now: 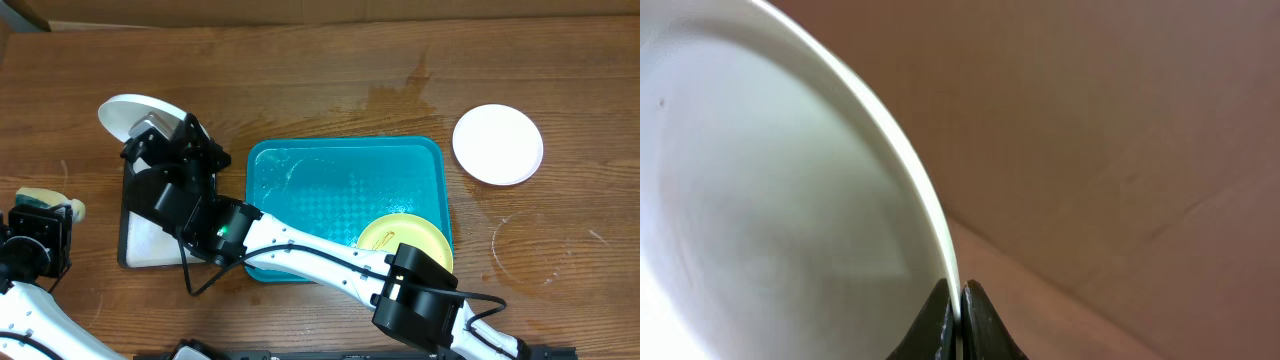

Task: Clean dirty plates on tray and stack at the side
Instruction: 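Dip the second white plate into the soapy wash tray, then carry the white plate right and stack it on the pink plate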

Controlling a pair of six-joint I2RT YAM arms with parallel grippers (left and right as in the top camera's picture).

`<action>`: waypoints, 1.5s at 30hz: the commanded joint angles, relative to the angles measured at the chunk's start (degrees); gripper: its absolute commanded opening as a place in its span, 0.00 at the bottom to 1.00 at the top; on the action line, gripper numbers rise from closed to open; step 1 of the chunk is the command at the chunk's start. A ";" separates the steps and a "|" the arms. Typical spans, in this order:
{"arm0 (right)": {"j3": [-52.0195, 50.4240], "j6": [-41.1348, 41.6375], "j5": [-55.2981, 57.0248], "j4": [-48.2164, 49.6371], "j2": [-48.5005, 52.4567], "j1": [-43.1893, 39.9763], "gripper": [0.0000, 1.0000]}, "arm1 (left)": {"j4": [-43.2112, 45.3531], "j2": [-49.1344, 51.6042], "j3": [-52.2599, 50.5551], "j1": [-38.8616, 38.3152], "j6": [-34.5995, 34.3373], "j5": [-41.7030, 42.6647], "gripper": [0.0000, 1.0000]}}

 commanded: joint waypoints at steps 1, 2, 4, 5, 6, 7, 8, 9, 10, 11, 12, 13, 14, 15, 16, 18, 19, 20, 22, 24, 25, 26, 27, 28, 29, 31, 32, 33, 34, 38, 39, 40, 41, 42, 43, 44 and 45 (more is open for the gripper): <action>0.85 11.58 -4.83 -5.01 -0.59 -1.22 0.04 | 0.13 -0.98 1.49 -0.26 -0.76 -0.35 0.04; 0.92 13.60 -7.08 -6.80 -0.68 -1.68 0.04 | 0.13 -0.98 1.49 -0.26 -0.76 -0.35 0.04; 0.96 17.64 -11.39 -10.10 -1.11 -2.64 0.04 | 0.11 -0.98 1.49 -0.26 -0.76 -0.33 0.04; 0.96 19.65 -13.84 -11.76 -1.51 -3.23 0.04 | 0.11 -0.98 1.49 -0.35 -0.74 -0.33 0.04; 0.96 24.22 -19.74 -15.10 -2.73 -4.85 0.04 | 0.13 -0.98 1.49 -0.63 -0.74 -0.28 0.04; 0.96 26.01 -22.14 -16.35 -3.34 -5.64 0.04 | 0.13 -0.98 1.49 -0.98 -0.70 -0.31 0.04; 0.96 29.33 -26.29 -18.36 -4.48 -7.15 0.04 | 0.15 -0.98 1.49 -1.33 -0.46 -0.31 0.04; 0.96 32.02 -30.36 -19.89 -5.60 -8.76 0.04 | 0.20 -0.98 1.49 -1.81 0.28 -0.31 0.04; 0.96 34.16 -35.08 -21.20 -6.80 -10.67 0.04 | 0.35 -0.98 1.49 -2.38 0.94 -0.35 0.04; 0.96 35.67 -40.02 -22.40 -7.98 -12.72 0.04 | 0.42 -0.98 1.49 -2.91 1.68 -0.35 0.04; 0.98 36.68 -44.13 -23.52 -8.92 -14.53 0.04 | 0.55 -0.98 1.49 -3.54 2.21 -0.37 0.04; 0.96 38.05 -48.74 -25.11 -10.01 -17.00 0.04 | 0.66 -0.98 1.49 -4.07 2.45 -0.42 0.04; 0.96 39.04 -52.33 -26.69 -10.86 -19.17 0.04 | 0.83 -0.98 1.49 -4.68 2.97 -0.39 0.04; 0.96 40.26 -56.11 -28.92 -11.80 -21.99 0.04 | 1.09 -0.98 1.49 -5.22 3.50 -0.39 0.04; 0.96 40.94 -58.51 -30.84 -12.44 -24.33 0.04 | 1.42 -0.98 1.49 -5.92 4.17 -0.39 0.04; 0.96 42.62 -61.53 -35.89 -13.44 -30.34 0.04 | 1.73 -0.98 1.49 -7.32 5.01 -0.42 0.04; 0.96 43.21 -62.58 -40.70 -13.75 -36.15 0.04 | 2.05 -0.98 1.49 -9.07 5.35 -0.96 0.04; 0.96 43.19 -63.06 -43.12 -13.75 -39.17 0.04 | 2.21 -0.98 1.49 -10.08 5.33 -1.79 0.04; 0.96 43.17 -63.32 -47.56 -13.75 -44.85 0.04 | 2.60 -0.96 1.49 -12.09 5.35 -3.50 0.04; 0.96 42.53 -63.30 -51.82 -13.75 -51.17 0.04 | 2.95 -0.96 1.49 -14.34 5.35 -5.55 0.04; 0.96 42.12 -63.30 -53.29 -13.75 -53.79 0.04 | 3.10 -0.96 1.49 -15.45 5.38 -6.54 0.04; 0.96 41.31 -63.30 -54.80 -13.75 -56.76 0.04 | 3.15 -0.96 1.49 -16.41 5.35 -7.39 0.04; 0.96 40.68 -63.28 -56.28 -13.75 -59.78 0.04 | 3.19 -0.96 1.49 -17.46 5.38 -8.22 0.04; 0.96 40.09 -63.28 -57.55 -13.75 -62.36 0.04 | 3.21 -0.96 1.49 -18.49 5.40 -8.94 0.04; 0.94 39.58 -63.28 -58.95 -13.73 -65.44 0.04 | 3.21 -0.96 1.49 -19.34 5.64 -9.35 0.04; 0.87 38.05 -63.32 -61.33 -13.68 -70.79 0.04 | 3.30 -0.96 1.49 -21.29 6.45 -9.55 0.04; 0.70 36.83 -63.34 -62.47 -13.66 -73.33 0.04 | 3.32 -0.96 1.49 -22.10 6.84 -9.53 0.04; 0.31 36.41 -63.30 -63.52 -13.66 -75.71 0.04 | 3.34 -0.96 1.49 -23.06 7.28 -9.55 0.04; -0.07 36.44 -63.32 -64.54 -13.66 -78.01 0.04 | 3.41 -0.96 1.49 -24.02 7.98 -9.55 0.04; -3.96 36.41 -63.28 -65.51 -13.66 -84.89 0.04 | 3.58 -0.96 1.49 -27.52 9.25 -10.91 0.04; -5.22 36.44 -63.30 -65.42 -13.66 -85.83 0.04 | 3.56 -0.96 1.49 -28.17 9.53 -11.08 0.04; -6.67 36.44 -63.30 -65.26 -13.66 -86.68 0.04 | 3.56 -0.96 1.49 -28.79 9.84 -11.10 0.04; -8.26 36.44 -63.30 -64.89 -13.66 -87.25 0.04 | 3.54 -0.96 1.49 -29.29 9.86 -11.32 0.04; -11.17 36.44 -63.30 -63.65 -13.66 -87.60 0.04 | 3.50 -0.96 1.49 -30.01 9.86 -12.31 0.04; -12.66 36.44 -63.30 -63.06 -13.66 -87.60 0.04 | 3.50 -0.96 1.49 -30.27 10.03 -12.57 0.04; -14.21 36.44 -63.30 -62.20 -13.66 -87.60 0.04 | 3.50 -0.96 1.49 -30.42 10.05 -12.61 0.04; -15.45 36.44 -63.28 -61.57 -13.66 -87.60 0.04 | 3.50 -0.96 1.49 -30.49 10.05 -12.55 0.04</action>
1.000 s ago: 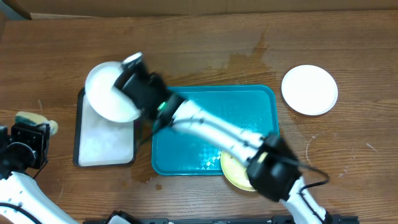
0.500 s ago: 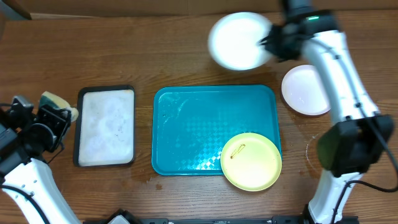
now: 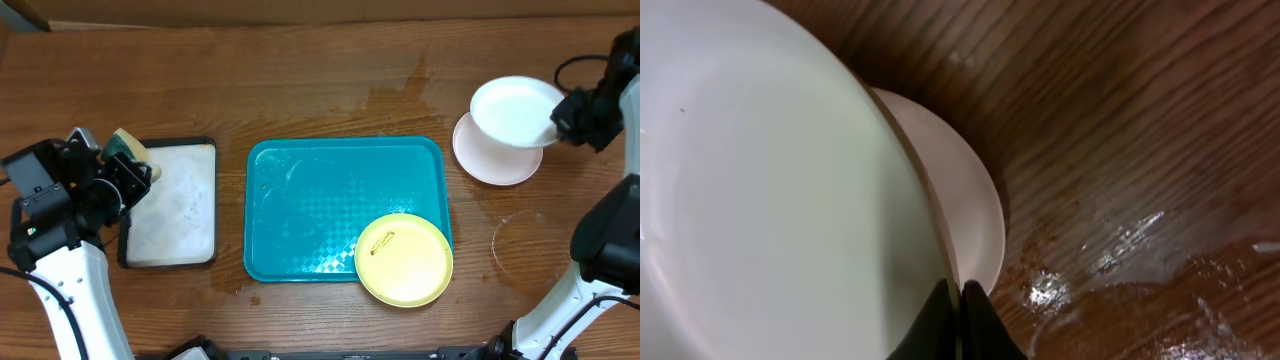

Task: Clean dirty plates on tray and stack at the side
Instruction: 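Carry the white plate right and stack it on the pink plate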

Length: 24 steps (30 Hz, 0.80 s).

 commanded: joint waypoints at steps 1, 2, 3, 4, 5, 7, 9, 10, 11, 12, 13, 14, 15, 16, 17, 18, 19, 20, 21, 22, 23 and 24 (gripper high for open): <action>-4.85 -0.39 -1.16 1.84 -1.09 0.61 0.05 | 0.20 -0.96 1.40 -0.74 1.77 -1.55 0.04; -5.75 -0.39 -1.16 2.51 -1.09 0.63 0.09 | 0.20 -0.96 1.40 -0.74 1.77 -1.55 0.04; -6.32 -0.42 -1.16 3.04 -1.09 0.63 0.19 | 0.20 -0.96 1.40 -0.74 1.77 -1.57 0.04; -6.58 -0.44 -1.16 3.32 -1.09 0.63 0.31 | 0.17 -0.96 1.40 -0.74 1.77 -1.55 0.04; -6.62 -0.44 -1.18 3.41 -1.09 0.63 0.40 | 0.07 -0.96 1.40 -0.74 1.79 -1.57 0.04; -6.49 -1.05 -2.21 3.21 -1.20 0.63 0.43 | 0.00 -0.96 1.40 -0.74 2.19 -1.55 0.04; -5.92 -4.02 -5.92 2.01 -1.22 0.63 0.44 | -0.04 -0.96 1.40 -0.74 2.23 -1.57 0.04; -5.57 -5.03 -7.93 0.96 -1.22 0.66 0.44 | -0.11 -0.96 1.40 -0.74 2.40 -1.55 0.04; -5.05 -6.25 -10.73 -0.94 -1.25 0.76 0.44 | -0.22 -0.96 1.40 -0.74 2.56 -1.55 0.04; -4.63 -7.39 -13.03 -2.93 -1.29 0.87 0.44 | -0.37 -0.96 1.40 -0.74 2.62 -1.57 0.04; -4.50 -8.94 -15.47 -5.11 -1.46 1.09 0.43 | -0.48 -0.96 1.40 -0.74 2.64 -1.57 0.04; -4.50 -10.43 -17.33 -7.30 -1.68 1.40 0.41 | -0.63 -0.96 1.40 -0.74 2.64 -1.57 0.04; -4.50 -11.54 -18.51 -10.05 -2.05 1.88 0.40 | -0.72 -0.96 1.40 -0.74 2.99 -1.55 0.04; -4.50 -12.37 -18.75 -11.82 -2.38 2.38 0.39 | -0.90 -0.96 1.40 -0.74 3.54 -1.55 0.04; -4.50 -13.03 -18.73 -13.42 -2.82 2.95 0.39 | -1.05 -0.96 1.40 -0.74 4.09 -1.57 0.04; -4.61 -13.73 -18.69 -14.78 -3.34 3.52 0.38 | -1.09 -0.96 1.40 -0.74 4.11 -1.57 0.04; -4.87 -14.32 -18.53 -15.76 -3.89 4.00 0.37 | -1.16 -0.96 1.40 -0.74 4.09 -1.55 0.04; -5.29 -14.67 -18.21 -16.55 -4.63 4.50 0.35 | -1.25 -0.96 1.40 -0.74 4.09 -1.55 0.04; -5.92 -14.99 -17.51 -17.27 -5.73 5.11 0.34 | -1.27 -0.96 1.40 -0.74 4.09 -1.55 0.04; -6.69 -14.99 -16.90 -17.59 -6.86 5.66 0.33 | -1.29 -0.96 1.40 -0.74 4.09 -1.55 0.04; -7.96 -14.99 -16.79 -17.70 -8.61 6.34 0.32 | -1.31 -0.96 1.40 -0.74 4.09 -1.55 0.04; -9.51 -14.75 -16.81 -17.53 -10.67 6.91 0.31 | -1.33 -0.96 1.40 -0.74 4.09 -1.55 0.04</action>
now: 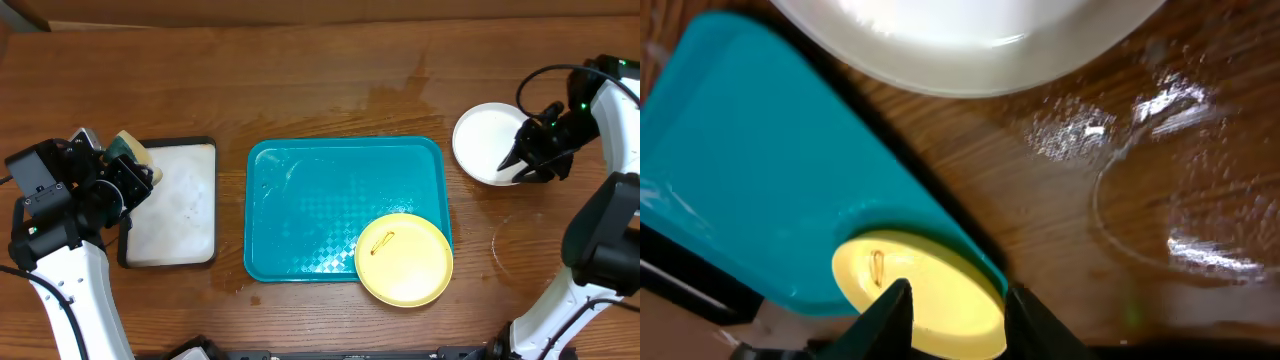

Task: Clean dirty plates on tray and stack at the side
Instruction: 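Carry the white plate right and stack it on the pink plate, then move the right gripper to the yellow plate and pinch its rim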

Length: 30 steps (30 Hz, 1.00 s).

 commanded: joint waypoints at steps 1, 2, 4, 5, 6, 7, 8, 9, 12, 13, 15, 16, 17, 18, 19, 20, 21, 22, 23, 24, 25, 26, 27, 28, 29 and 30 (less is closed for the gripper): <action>-4.48 -1.27 -0.50 0.17 -10.29 2.34 0.31 | -0.15 -0.96 1.40 -0.39 1.46 -0.35 0.04; -6.40 -0.61 -0.50 0.90 -12.55 2.86 0.31 | -0.17 -0.96 1.40 -0.39 1.46 -0.35 0.04; -11.56 0.81 -0.52 3.10 -18.23 4.22 0.31 | -0.31 -0.96 1.40 -0.39 1.46 -0.35 0.04; -14.40 1.25 -0.50 4.20 -21.07 4.90 0.32 | -0.37 -0.96 1.40 -0.39 1.46 -0.35 0.04; -17.18 1.66 -0.52 5.01 -23.80 5.60 0.31 | -0.44 -0.96 1.40 -0.39 1.46 -0.35 0.04; -20.31 2.54 -0.50 5.81 -26.75 6.43 0.31 | -0.46 -0.96 1.40 -0.39 1.44 -0.35 0.04; -23.58 3.23 -0.48 6.78 -29.77 7.26 0.32 | -0.46 -0.96 1.40 -0.39 1.44 -0.35 0.04; -26.21 4.35 -0.52 7.72 -32.17 7.87 0.32 | -0.46 -0.96 1.40 -0.39 1.44 -0.35 0.04; -34.40 9.18 -0.50 11.52 -39.12 9.57 0.29 | -0.46 -0.96 1.40 -0.39 1.42 -0.33 0.04; -36.96 10.01 -0.50 13.00 -40.98 10.05 0.27 | -0.48 -0.96 1.40 -0.39 1.42 -0.33 0.04; -41.55 11.47 -0.39 15.76 -43.65 10.86 0.26 | -0.68 -0.96 1.40 -0.39 1.44 -0.31 0.04; -43.78 12.46 -0.02 17.20 -44.54 11.41 0.24 | -0.83 -0.96 1.40 -0.39 1.42 -0.31 0.04; -45.51 13.64 1.22 18.29 -45.03 11.93 0.24 | -1.09 -0.96 1.40 -0.39 1.42 -0.31 0.04; -47.01 15.15 2.99 19.32 -45.16 12.55 0.23 | -1.49 -0.96 1.40 -0.39 1.42 -0.31 0.04; -48.59 16.94 4.98 20.44 -45.11 13.51 0.23 | -1.88 -0.96 1.40 -0.39 1.44 -0.31 0.04; -49.72 18.08 5.81 21.38 -44.87 14.38 0.24 | -2.10 -0.96 1.40 -0.39 1.44 -0.31 0.04; -51.12 19.30 5.95 22.93 -44.52 15.80 0.24 | -2.40 -0.96 1.40 -0.39 1.44 -0.33 0.04; -51.69 19.87 5.99 23.74 -44.28 16.65 0.24 | -2.43 -0.96 1.40 -0.39 1.44 -0.33 0.04; -52.35 20.96 6.34 24.74 -43.82 18.16 0.24 | -2.43 -0.96 1.40 -0.39 1.44 -0.33 0.04; -52.63 22.01 6.88 25.40 -43.36 19.56 0.24 | -2.40 -0.96 1.40 -0.39 1.44 -0.33 0.04; -52.63 23.02 7.56 25.68 -42.95 20.74 0.24 | -2.40 -0.96 1.40 -0.39 1.44 -0.33 0.04; -52.63 24.50 8.46 25.94 -42.64 22.16 0.24 | -2.43 -0.96 1.40 -0.39 1.44 -0.33 0.04; -52.63 25.46 9.33 25.94 -42.53 23.19 0.24 | -2.40 -0.96 1.40 -0.39 1.44 -0.33 0.04; -52.63 26.64 10.64 25.66 -42.53 24.39 0.24 | -2.40 -0.96 1.40 -0.39 1.44 -0.33 0.04; -52.63 27.71 12.00 25.14 -42.53 25.49 0.24 | -2.40 -0.96 1.40 -0.39 1.44 -0.33 0.04; -52.65 28.55 12.94 24.57 -42.53 26.36 0.24 | -2.40 -0.96 1.40 -0.39 1.44 -0.33 0.04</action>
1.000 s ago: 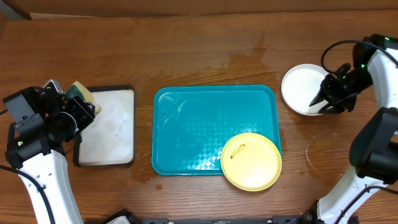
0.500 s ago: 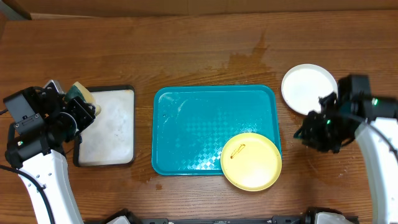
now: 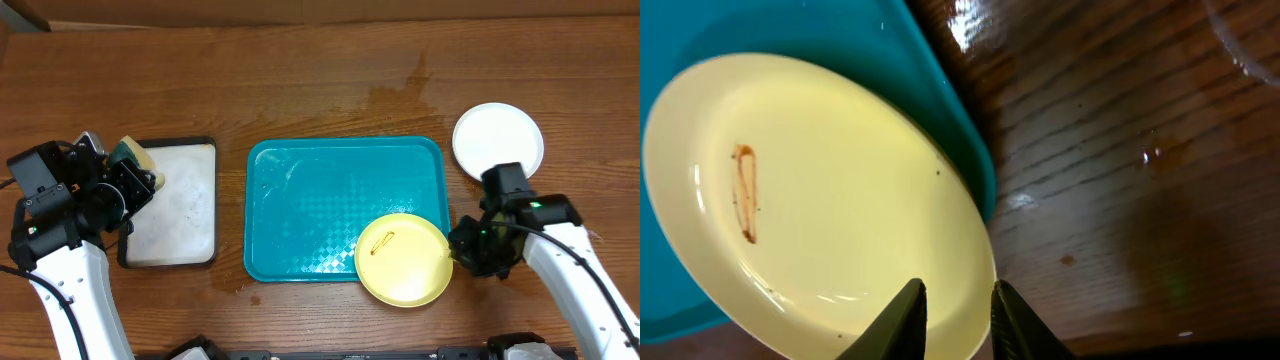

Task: Clean dirty plates on tray and stack at the side
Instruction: 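Move the right gripper to the yellow plate and pinch its rim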

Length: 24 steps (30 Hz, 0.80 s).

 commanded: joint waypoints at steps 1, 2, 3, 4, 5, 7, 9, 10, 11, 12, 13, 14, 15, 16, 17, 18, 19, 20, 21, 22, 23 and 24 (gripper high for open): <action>-0.13 6.03 5.20 -1.14 -0.09 3.10 0.24 | 0.11 -0.96 1.29 -0.39 1.09 -0.11 0.04; -0.13 6.29 5.05 -1.44 -0.09 3.72 0.24 | 0.11 -0.96 1.29 -0.39 1.09 -0.11 0.04; -0.13 6.58 4.81 -1.66 -0.09 4.59 0.24 | 0.11 -0.96 1.29 -0.39 1.09 -0.11 0.04; -0.13 7.45 4.92 -2.08 -0.09 5.57 0.24 | 0.11 -0.96 1.29 -0.39 1.09 -0.11 0.04; -0.17 8.20 4.92 -2.38 -0.09 6.36 0.24 | 0.11 -0.96 1.29 -0.39 1.09 -0.11 0.04; -0.24 10.38 4.92 -2.93 -0.09 8.22 0.24 | 0.11 -0.96 1.29 -0.39 1.09 -0.11 0.04; -0.66 12.52 4.74 -2.82 -0.09 9.66 0.25 | 0.09 -0.96 1.29 -0.39 1.09 -0.11 0.04; -0.98 14.69 4.44 -2.93 -0.09 10.12 0.34 | 0.09 -0.96 1.29 -0.39 1.09 -0.11 0.04; -1.25 16.11 4.17 -3.08 -0.09 10.29 0.35 | 0.09 -0.96 1.29 -0.39 1.09 -0.11 0.04; -1.51 17.00 3.87 -3.26 -0.09 10.36 0.34 | 0.09 -0.96 1.29 -0.39 1.09 -0.11 0.04; -1.81 17.38 3.39 -3.26 -0.09 10.34 0.30 | 0.09 -0.96 1.29 -0.39 1.09 -0.11 0.04; -2.01 17.94 3.34 -3.37 -0.09 10.34 0.29 | 0.09 -0.96 1.29 -0.39 1.11 -0.11 0.04; -2.01 17.92 3.41 -3.50 -0.09 10.34 0.28 | 0.09 -0.96 1.29 -0.39 1.09 -0.11 0.04; -2.01 17.90 3.45 -3.58 -0.09 10.34 0.28 | 0.09 -0.96 1.29 -0.39 1.09 -0.11 0.04; -2.01 17.90 3.41 -3.63 -0.09 10.34 0.23 | 0.11 -0.96 1.29 -0.39 1.09 -0.11 0.04; -2.01 17.86 3.43 -3.63 -0.09 10.34 0.17 | 0.09 -0.96 1.29 -0.39 1.09 -0.11 0.04; -2.01 17.62 3.43 -3.63 -0.09 10.34 0.13 | 0.09 -0.96 1.29 -0.39 1.09 -0.11 0.04; -2.01 17.46 3.41 -3.63 -0.09 10.34 0.09 | 0.07 -0.96 1.29 -0.39 1.11 -0.11 0.04; -2.01 17.46 3.43 -3.78 -0.09 10.36 0.09 | 0.07 -0.96 1.29 -0.39 1.09 -0.11 0.04; -2.01 17.49 3.41 -3.96 -0.09 10.36 0.09 | 0.04 -0.96 1.29 -0.39 1.11 -0.11 0.04; -2.01 17.51 3.41 -4.39 -0.09 10.36 0.09 | 0.04 -0.96 1.29 -0.39 1.11 -0.11 0.04; -2.01 17.51 3.41 -4.79 -0.09 10.36 0.10 | 0.04 -0.96 1.29 -0.39 1.11 -0.11 0.04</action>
